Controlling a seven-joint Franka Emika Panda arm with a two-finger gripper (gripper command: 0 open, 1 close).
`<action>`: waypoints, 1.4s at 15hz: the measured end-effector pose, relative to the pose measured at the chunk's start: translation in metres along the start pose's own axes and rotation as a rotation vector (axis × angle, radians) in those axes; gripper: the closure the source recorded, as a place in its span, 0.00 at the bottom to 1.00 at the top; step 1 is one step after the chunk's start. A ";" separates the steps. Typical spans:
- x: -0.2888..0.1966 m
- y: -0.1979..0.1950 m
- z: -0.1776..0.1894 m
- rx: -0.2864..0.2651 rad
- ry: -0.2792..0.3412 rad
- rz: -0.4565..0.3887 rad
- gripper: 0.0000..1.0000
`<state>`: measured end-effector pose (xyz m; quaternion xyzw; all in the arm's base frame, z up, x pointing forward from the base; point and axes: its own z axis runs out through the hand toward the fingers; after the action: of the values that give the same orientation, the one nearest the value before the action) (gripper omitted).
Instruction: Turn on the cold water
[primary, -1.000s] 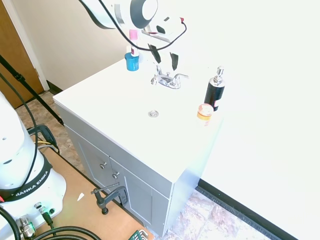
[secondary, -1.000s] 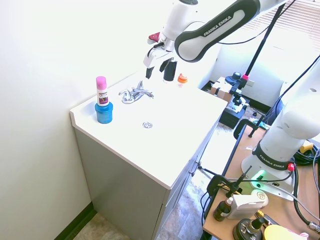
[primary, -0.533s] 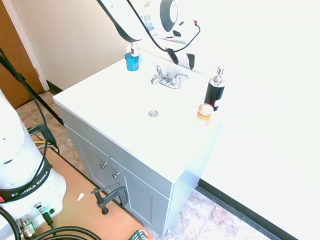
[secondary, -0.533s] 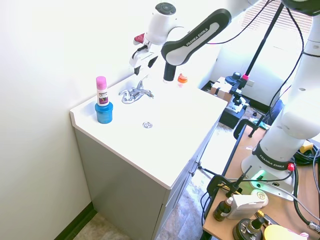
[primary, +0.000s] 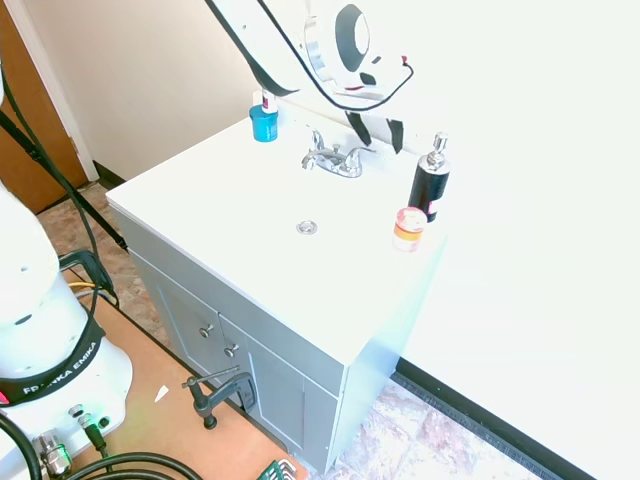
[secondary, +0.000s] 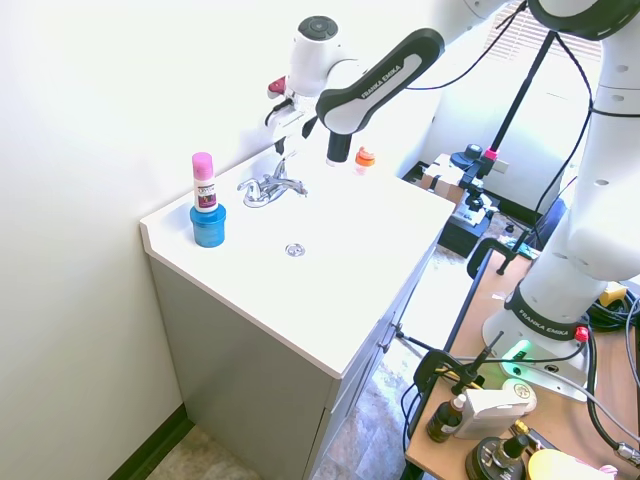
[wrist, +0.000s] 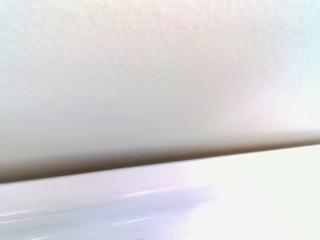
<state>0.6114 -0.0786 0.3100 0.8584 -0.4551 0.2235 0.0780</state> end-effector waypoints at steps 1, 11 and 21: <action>0.001 0.002 0.001 -0.010 -0.002 -0.006 0.00; -0.003 0.014 0.007 -0.141 -0.124 -0.040 0.00; -0.009 0.012 -0.064 -0.067 -0.313 0.042 0.00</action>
<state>0.5772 -0.0569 0.3614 0.8698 -0.4870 0.0734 0.0303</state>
